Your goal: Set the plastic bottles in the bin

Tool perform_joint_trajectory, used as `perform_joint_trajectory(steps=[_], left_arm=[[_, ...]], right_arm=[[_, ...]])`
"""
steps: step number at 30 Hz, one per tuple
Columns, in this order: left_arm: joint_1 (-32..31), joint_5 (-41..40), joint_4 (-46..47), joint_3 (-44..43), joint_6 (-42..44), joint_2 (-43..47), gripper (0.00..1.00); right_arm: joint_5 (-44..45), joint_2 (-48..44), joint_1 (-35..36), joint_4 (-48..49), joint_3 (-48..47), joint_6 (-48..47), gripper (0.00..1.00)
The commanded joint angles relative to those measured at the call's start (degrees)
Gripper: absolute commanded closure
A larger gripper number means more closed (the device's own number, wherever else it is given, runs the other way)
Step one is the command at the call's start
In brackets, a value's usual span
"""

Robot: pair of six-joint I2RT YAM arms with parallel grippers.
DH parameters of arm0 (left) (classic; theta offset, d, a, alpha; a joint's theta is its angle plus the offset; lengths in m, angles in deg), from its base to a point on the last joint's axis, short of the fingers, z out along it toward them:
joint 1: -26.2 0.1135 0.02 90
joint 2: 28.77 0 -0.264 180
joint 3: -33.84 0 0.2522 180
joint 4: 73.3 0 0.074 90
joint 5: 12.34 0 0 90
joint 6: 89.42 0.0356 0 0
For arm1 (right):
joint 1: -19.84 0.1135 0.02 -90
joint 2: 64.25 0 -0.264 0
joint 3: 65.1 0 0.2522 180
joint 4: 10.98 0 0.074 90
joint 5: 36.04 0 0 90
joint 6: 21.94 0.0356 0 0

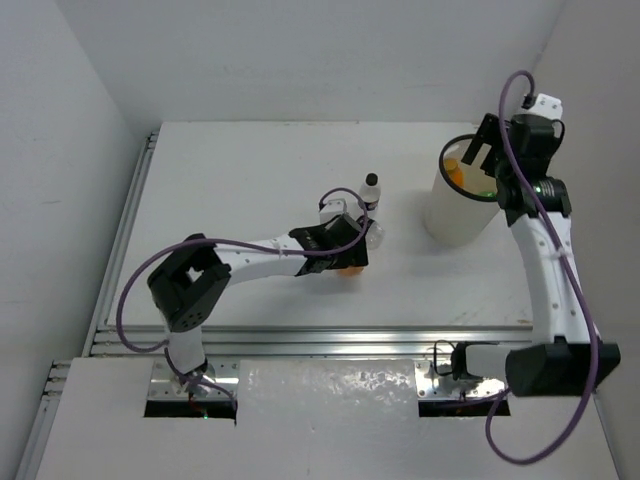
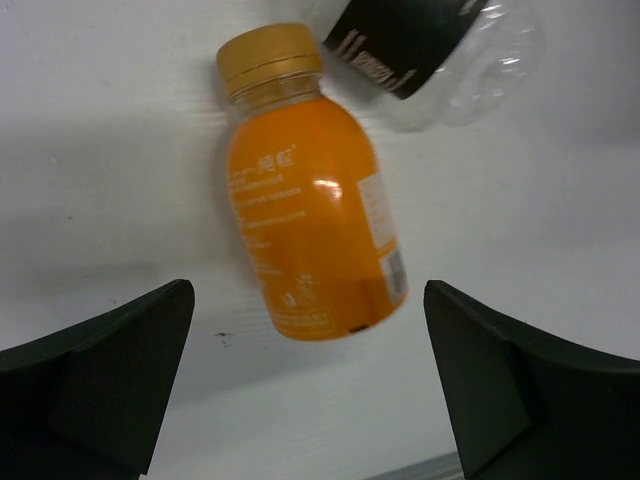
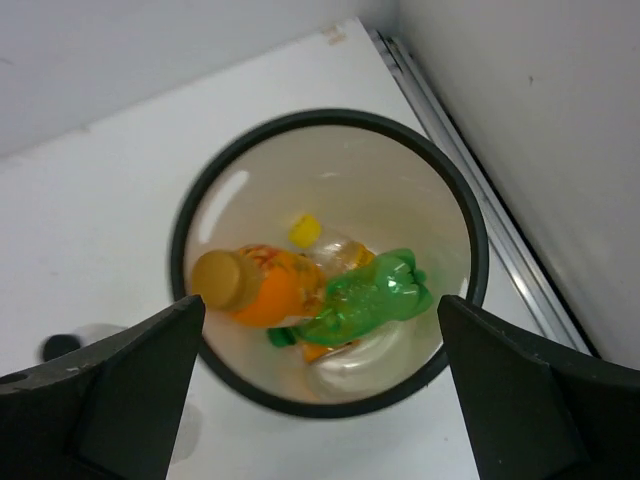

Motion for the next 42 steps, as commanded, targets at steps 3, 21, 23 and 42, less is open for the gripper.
perform_joint_trajectory(steps=[3,21,23,42], left_arm=[[-0.45,-4.1,2.01,-2.71,-0.5,-6.37,0.09],[-6.87,-14.68,10.31,25.56,4.83,29.07,1.0],[-6.96,-6.1,20.5,33.26,9.68,35.69,1.0],[-6.7,10.74,55.28,49.14,21.83,56.64,0.88]], right_arm=[[-11.03,-8.05,0.61,3.02,2.05,4.16,0.01],[-55.57,-11.67,12.04,22.2,21.64,12.13,0.01],[-66.98,-10.08,15.63,30.22,25.77,16.1,0.01],[-63.27,-1.46,38.41,50.92,30.71,28.51,0.27]])
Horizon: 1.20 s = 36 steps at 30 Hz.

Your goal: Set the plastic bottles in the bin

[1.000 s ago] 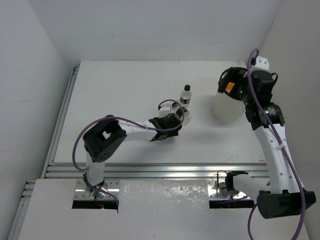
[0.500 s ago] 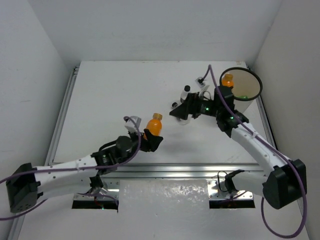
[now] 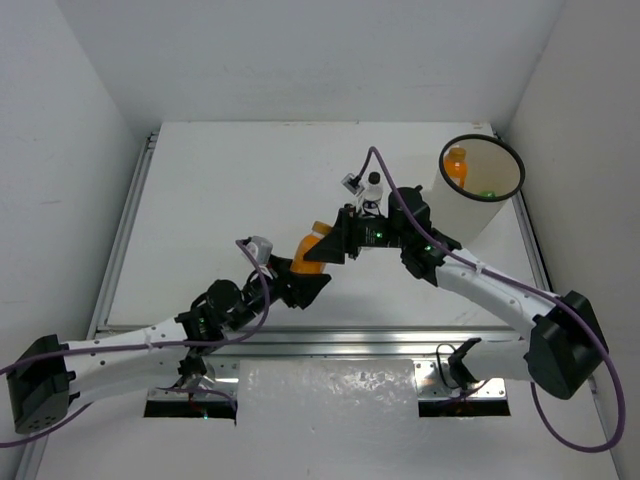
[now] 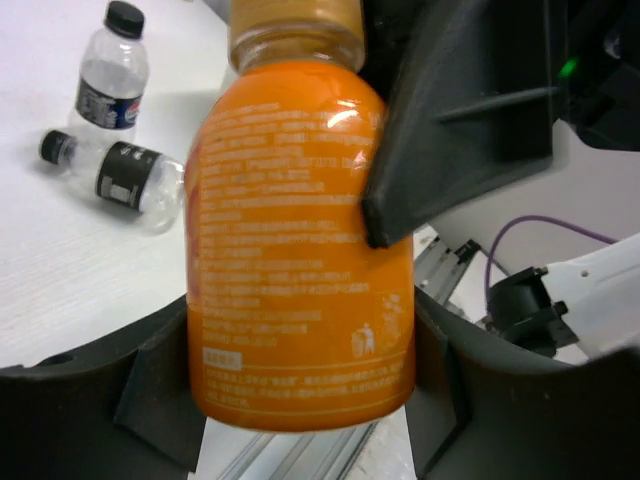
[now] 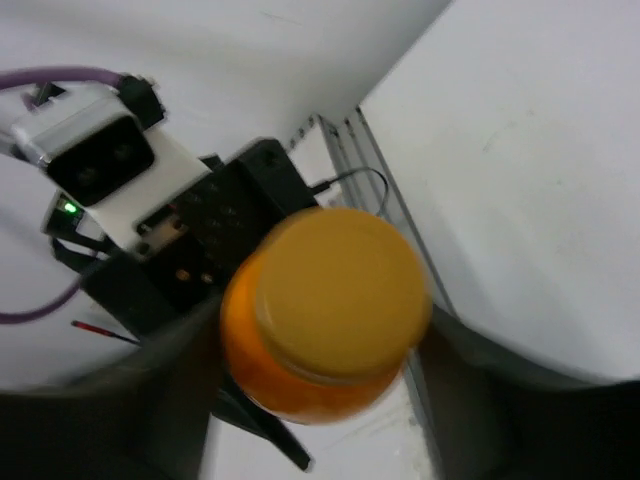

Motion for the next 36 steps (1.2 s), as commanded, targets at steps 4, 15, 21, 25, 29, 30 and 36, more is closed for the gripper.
perform_joint_trajectory(steps=[4,15,21,25,29,30,36], left_arm=[[0.06,-4.59,-0.75,-6.59,1.62,-2.62,0.01],[0.14,-33.56,-69.93,-33.57,-16.68,-7.81,0.0],[0.14,-32.05,-75.48,-35.78,-12.72,-6.49,0.0],[0.14,-31.27,-78.81,-36.13,-12.01,-5.18,0.0],[0.14,-32.49,-83.3,-36.92,-11.66,-5.17,0.0],[0.14,-33.8,-83.39,-36.84,-12.09,-4.74,0.0],[0.67,-32.05,-78.47,-34.2,-9.81,-2.27,0.0]], right_arm=[[5.5,-0.78,-1.22,-2.69,-5.11,-1.35,1.0],[65.79,-3.11,-25.54,-43.92,-32.08,-24.56,1.0],[72.41,8.25,-34.43,-51.13,-41.92,-26.76,0.99],[70.83,12.56,-35.41,-56.65,-46.76,-27.65,0.02],[67.58,9.69,-34.02,-55.63,-48.62,-27.64,0.01],[64.79,8.36,-33.14,-53.44,-46.7,-27.12,0.01],[47.57,3.16,-22.68,-40.25,-34.13,-27.12,0.01]])
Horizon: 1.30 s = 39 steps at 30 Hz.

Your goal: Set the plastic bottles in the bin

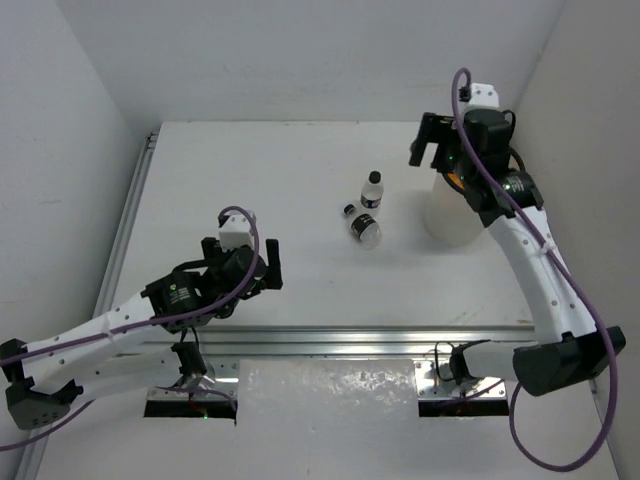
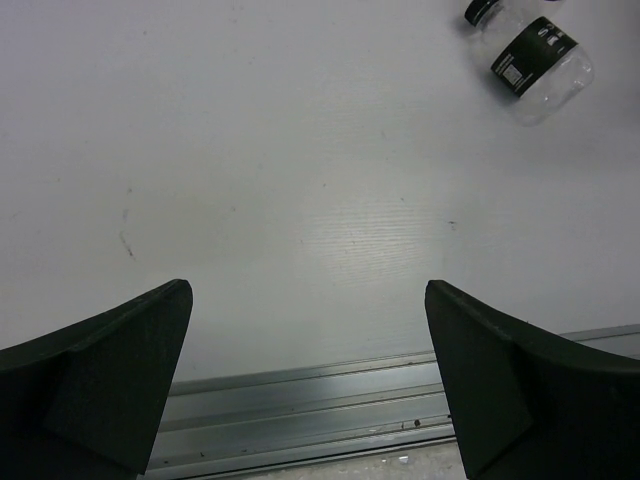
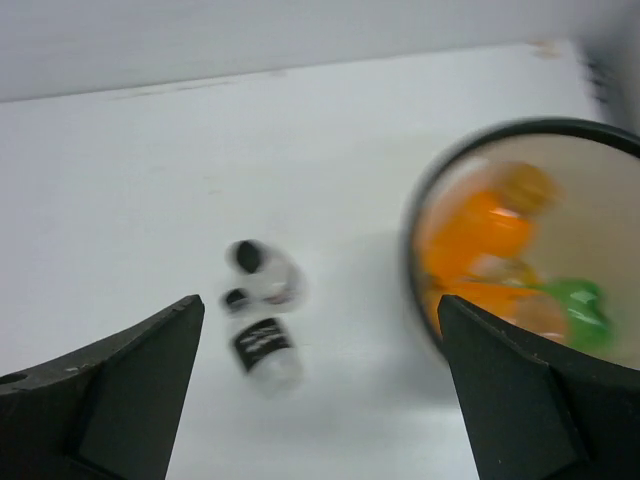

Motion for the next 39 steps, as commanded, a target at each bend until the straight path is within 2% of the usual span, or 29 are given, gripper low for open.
perform_joint_trajectory(steps=[1,8,13,19,21,22,25,26,28,33,36,39], left_arm=[[0.48,-0.23,1.88,0.29,1.31,1.51,0.0],[0.48,1.35,2.84,0.56,2.54,-0.16,0.0],[0.48,0.91,2.32,0.29,2.02,-0.16,0.0],[0.56,1.26,3.19,0.9,2.37,2.47,0.0],[0.56,1.44,3.37,0.91,2.45,2.91,0.0],[0.56,1.44,3.37,0.91,2.63,2.91,0.0],[0.56,1.7,3.46,0.91,2.72,2.83,0.0],[0.56,1.7,3.46,0.91,2.72,2.83,0.0],[0.56,1.7,3.46,0.82,2.81,2.65,0.0],[0.65,1.97,3.46,0.91,2.89,2.65,0.0],[0.65,1.88,3.46,0.82,2.81,2.91,0.0],[0.65,1.88,3.46,0.91,2.81,3.0,0.0]], right_arm=[[-11.72,1.25,5.21,8.59,4.98,-0.25,0.01],[-11.2,12.77,10.06,11.58,3.16,-2.27,0.01],[-10.5,24.62,10.32,10.36,-4.13,-3.76,0.02],[-8.82,33.7,10.33,10.35,-7.4,-3.59,0.04],[-8.82,35.89,10.41,10.96,-7.49,-3.07,0.1],[-8.56,36.51,10.33,11.05,-7.66,-2.8,0.22],[-8.38,36.61,10.33,11.14,-7.75,-2.28,0.49],[-8.82,35.21,10.41,11.4,-7.66,-2.27,0.67],[-7.95,33.54,10.59,11.4,-8.54,-2.8,0.76],[-4.08,25.11,10.68,10.27,-13.11,-7.28,0.78],[1.09,19.66,10.33,5.79,-16.18,-9.39,0.76],[5.23,12.54,8.14,3.15,-15.05,-9.75,0.75]])
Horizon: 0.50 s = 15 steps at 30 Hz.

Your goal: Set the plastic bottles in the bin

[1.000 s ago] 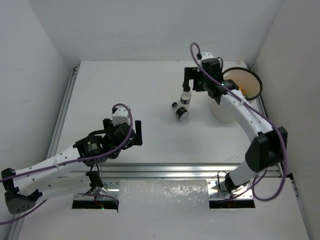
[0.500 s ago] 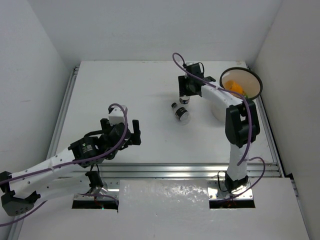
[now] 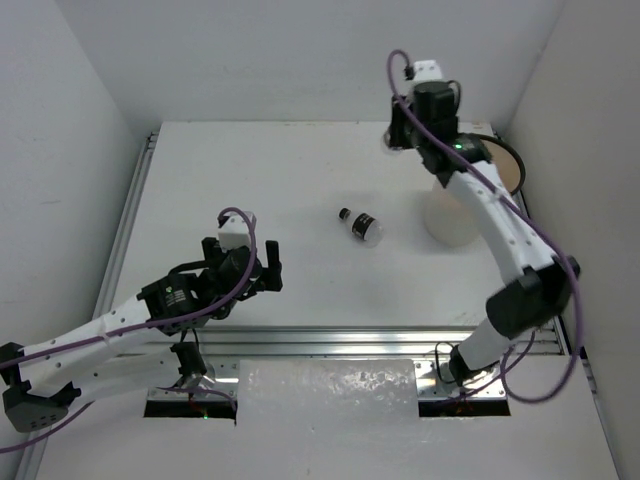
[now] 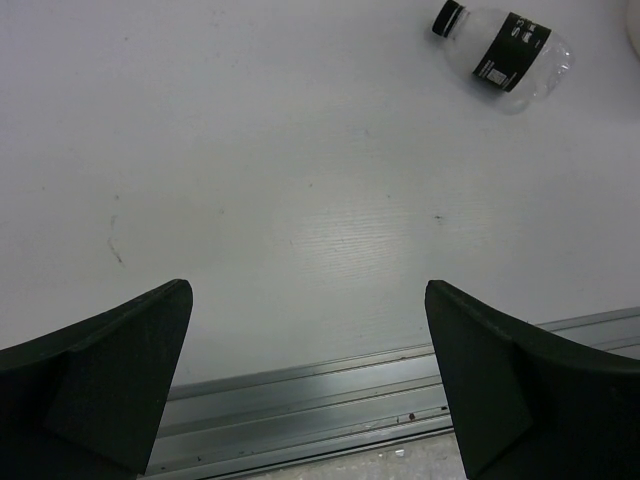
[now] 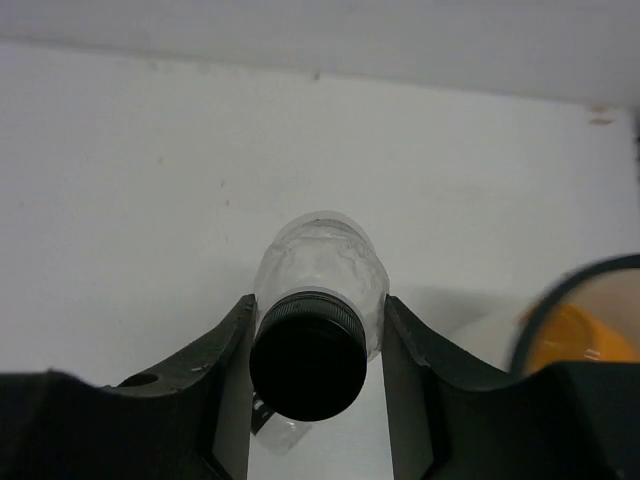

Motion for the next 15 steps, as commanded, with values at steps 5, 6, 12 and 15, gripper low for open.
perform_joint_trajectory(steps=[5,6,12,15], left_arm=[[0.48,0.18,1.86,0.25,0.91,0.12,0.0],[0.48,0.09,1.69,0.16,0.73,-0.15,0.0],[0.56,-0.62,1.07,-0.01,0.11,-0.24,0.0],[0.56,0.08,1.42,0.25,0.2,0.2,0.0]], right_arm=[[4.1,-15.79,-13.38,-12.33,-4.32,1.44,0.73],[3.83,-17.01,-14.72,-13.82,-4.41,1.36,0.72],[-3.11,-17.47,-24.66,-18.41,0.59,1.62,0.53],[-5.03,-15.27,-28.0,-18.32,0.6,2.76,0.07]])
